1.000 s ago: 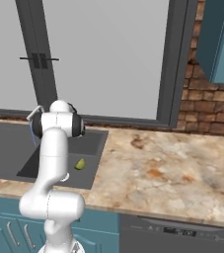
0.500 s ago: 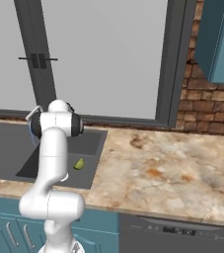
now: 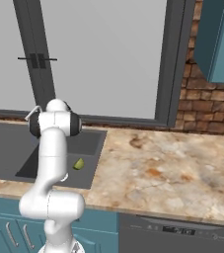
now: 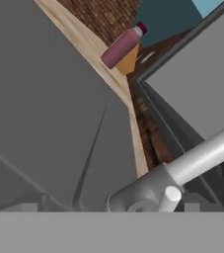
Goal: Turn on the sink faucet. Then move the lemon wedge from the counter to the sink. Turn off the sink. Move the vegetable from the sink to the pot next to the stove. Finally move the pot to the rear left burner.
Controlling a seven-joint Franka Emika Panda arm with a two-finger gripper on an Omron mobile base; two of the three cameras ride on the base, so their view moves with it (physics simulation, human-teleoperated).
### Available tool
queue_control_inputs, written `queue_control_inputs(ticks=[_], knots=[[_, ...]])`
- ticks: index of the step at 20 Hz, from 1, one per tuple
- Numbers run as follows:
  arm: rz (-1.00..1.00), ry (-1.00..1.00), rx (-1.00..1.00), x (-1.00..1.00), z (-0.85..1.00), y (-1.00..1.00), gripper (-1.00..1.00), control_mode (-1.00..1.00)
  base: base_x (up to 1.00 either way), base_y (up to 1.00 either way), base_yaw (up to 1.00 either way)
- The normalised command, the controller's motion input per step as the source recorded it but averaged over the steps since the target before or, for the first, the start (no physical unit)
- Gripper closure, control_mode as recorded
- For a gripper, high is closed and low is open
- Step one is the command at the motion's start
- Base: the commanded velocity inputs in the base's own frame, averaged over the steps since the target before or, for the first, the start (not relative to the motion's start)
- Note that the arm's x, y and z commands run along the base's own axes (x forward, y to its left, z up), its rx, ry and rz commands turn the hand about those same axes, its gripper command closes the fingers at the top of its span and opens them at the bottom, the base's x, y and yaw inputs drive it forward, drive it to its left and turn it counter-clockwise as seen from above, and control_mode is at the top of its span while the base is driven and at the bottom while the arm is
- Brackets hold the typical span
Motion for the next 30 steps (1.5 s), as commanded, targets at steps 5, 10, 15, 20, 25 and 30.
queue_control_inputs(ticks=[5, 10, 15, 20, 25, 30], knots=[[0.01, -0.06, 0.00, 0.00, 0.00, -0.40, -1.00, -1.00, 0.00, 0.00, 0.00], [0.00, -0.10, 0.00, -0.24, 0.05, -0.52, -1.00, -1.00, 0.00, 0.00, 0.00], [-0.02, -0.15, 0.00, -0.72, 0.47, -0.11, -1.00, -1.00, 0.00, 0.00, 0.00], [-0.11, -0.01, 0.00, -0.51, 0.79, -0.12, -1.00, -1.00, 0.00, 0.00, 0.00], [-0.13, 0.03, -0.03, -0.17, 0.88, -0.04, -1.00, -1.00, 0.00, 0.00, 0.00], [-0.15, 0.14, -0.05, -0.04, 0.76, 0.00, -1.00, -1.00, 0.00, 0.00, 0.00]])
